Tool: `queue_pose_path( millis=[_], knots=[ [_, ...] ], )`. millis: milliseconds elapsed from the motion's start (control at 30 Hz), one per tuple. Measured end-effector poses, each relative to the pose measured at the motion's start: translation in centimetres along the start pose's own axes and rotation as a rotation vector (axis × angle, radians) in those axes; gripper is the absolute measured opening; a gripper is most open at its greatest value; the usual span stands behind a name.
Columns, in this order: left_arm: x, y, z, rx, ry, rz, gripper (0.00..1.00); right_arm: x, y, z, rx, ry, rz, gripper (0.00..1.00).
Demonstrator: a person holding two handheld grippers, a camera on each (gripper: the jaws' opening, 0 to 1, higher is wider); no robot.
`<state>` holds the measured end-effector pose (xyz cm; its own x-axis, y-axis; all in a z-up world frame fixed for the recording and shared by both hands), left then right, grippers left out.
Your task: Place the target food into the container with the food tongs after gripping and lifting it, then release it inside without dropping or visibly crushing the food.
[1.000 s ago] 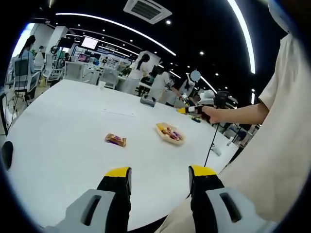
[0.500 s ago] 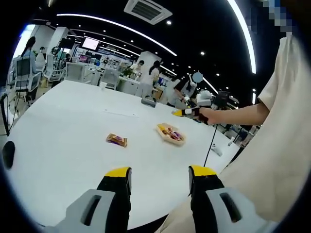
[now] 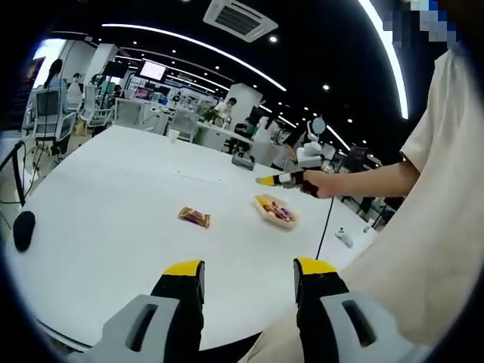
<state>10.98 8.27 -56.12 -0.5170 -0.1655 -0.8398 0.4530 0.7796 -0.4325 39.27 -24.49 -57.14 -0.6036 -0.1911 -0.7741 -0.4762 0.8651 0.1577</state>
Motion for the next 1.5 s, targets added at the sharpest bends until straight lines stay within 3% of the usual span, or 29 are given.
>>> queue_pose_path(
  millis=[533, 867, 1500],
  knots=[
    [0.3, 0.1, -1.4, -0.081, -0.031, -0.033, 0.47, -0.3, 6.0, 4.8, -0.164, 0.079, -0.098, 0.27],
    [0.9, -0.1, -2.5, -0.143, -0.045, -0.057, 0.47, 0.3, 5.8, 9.7, -0.246, 0.12, -0.139, 0.27],
    [1.5, -0.5, -3.3, -0.207, -0.065, -0.093, 0.47, 1.9, 8.9, 12.7, -0.337, 0.218, -0.271, 0.28]
  ],
)
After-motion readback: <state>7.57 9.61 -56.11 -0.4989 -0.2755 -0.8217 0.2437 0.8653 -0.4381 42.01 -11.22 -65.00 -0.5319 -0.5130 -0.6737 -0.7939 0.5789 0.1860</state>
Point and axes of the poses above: the point that each gripper's makers call its tool centre point, and the gripper's own axes: z roughly forward along the fingers, y roughly to its left, x roughly out of its underside, the point moved 8 cm from there along -z, roughly backward along the fingers
